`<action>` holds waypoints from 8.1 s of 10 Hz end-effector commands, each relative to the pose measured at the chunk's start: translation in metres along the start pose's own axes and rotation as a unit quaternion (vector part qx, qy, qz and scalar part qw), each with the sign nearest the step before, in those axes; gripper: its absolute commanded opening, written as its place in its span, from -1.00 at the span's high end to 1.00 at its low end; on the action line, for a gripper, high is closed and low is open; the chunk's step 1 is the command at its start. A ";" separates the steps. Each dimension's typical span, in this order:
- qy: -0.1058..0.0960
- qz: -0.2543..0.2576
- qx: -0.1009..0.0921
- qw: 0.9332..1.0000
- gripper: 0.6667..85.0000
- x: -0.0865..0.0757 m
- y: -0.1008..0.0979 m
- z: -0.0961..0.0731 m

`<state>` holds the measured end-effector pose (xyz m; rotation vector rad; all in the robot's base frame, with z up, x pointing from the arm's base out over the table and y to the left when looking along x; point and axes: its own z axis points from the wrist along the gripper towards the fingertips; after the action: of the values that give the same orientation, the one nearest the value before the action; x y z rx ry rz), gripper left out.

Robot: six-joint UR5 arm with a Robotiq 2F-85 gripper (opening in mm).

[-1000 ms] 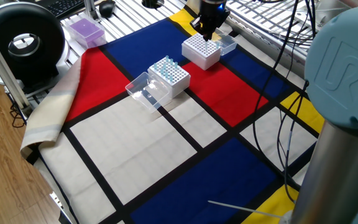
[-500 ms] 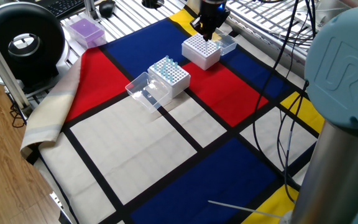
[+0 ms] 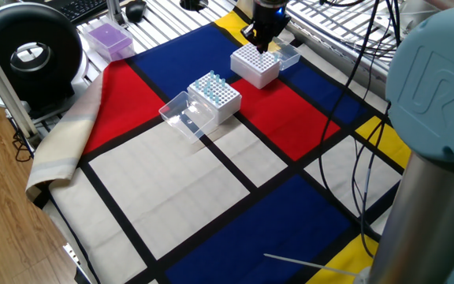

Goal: Transfer all medium pipette tips from one holder to another

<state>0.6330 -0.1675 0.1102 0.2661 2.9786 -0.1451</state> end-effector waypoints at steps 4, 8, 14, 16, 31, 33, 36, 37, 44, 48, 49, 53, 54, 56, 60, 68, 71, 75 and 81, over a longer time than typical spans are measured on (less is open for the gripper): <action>0.002 0.005 -0.012 1.000 0.94 -0.002 0.003 0.003; 0.011 0.015 -0.008 1.000 0.94 0.007 0.002 -0.007; 0.005 0.006 -0.009 1.000 0.94 0.004 0.003 -0.005; 0.006 0.004 -0.005 1.000 0.94 0.005 0.000 -0.007; -0.004 0.007 -0.003 1.000 0.95 -0.002 0.005 -0.002; -0.008 0.006 -0.004 1.000 0.95 -0.003 0.004 0.004; -0.006 0.011 -0.007 1.000 0.96 -0.002 0.004 0.005; -0.004 0.016 -0.011 1.000 0.96 -0.001 0.006 0.005; 0.017 0.047 -0.026 0.998 0.97 0.013 0.012 -0.004; -0.007 0.024 -0.010 1.000 0.97 0.002 0.004 -0.010; -0.013 0.024 -0.015 1.000 0.97 -0.002 0.009 -0.015; -0.037 0.017 -0.023 0.999 0.97 -0.019 0.018 -0.028; -0.046 0.011 -0.023 0.999 0.97 -0.024 0.016 -0.028; -0.057 0.008 -0.032 0.998 0.97 -0.030 0.018 -0.028; -0.068 0.008 -0.037 0.997 0.97 -0.032 0.020 -0.021; -0.073 0.013 -0.037 0.997 0.98 -0.022 0.012 -0.012; -0.073 0.014 -0.039 0.996 0.98 -0.016 0.011 -0.013; -0.081 0.014 -0.042 0.996 0.98 -0.012 0.009 -0.006; -0.082 0.013 -0.039 0.996 0.98 -0.006 0.004 -0.001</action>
<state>0.6412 -0.1628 0.1134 0.2596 2.8163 -0.0552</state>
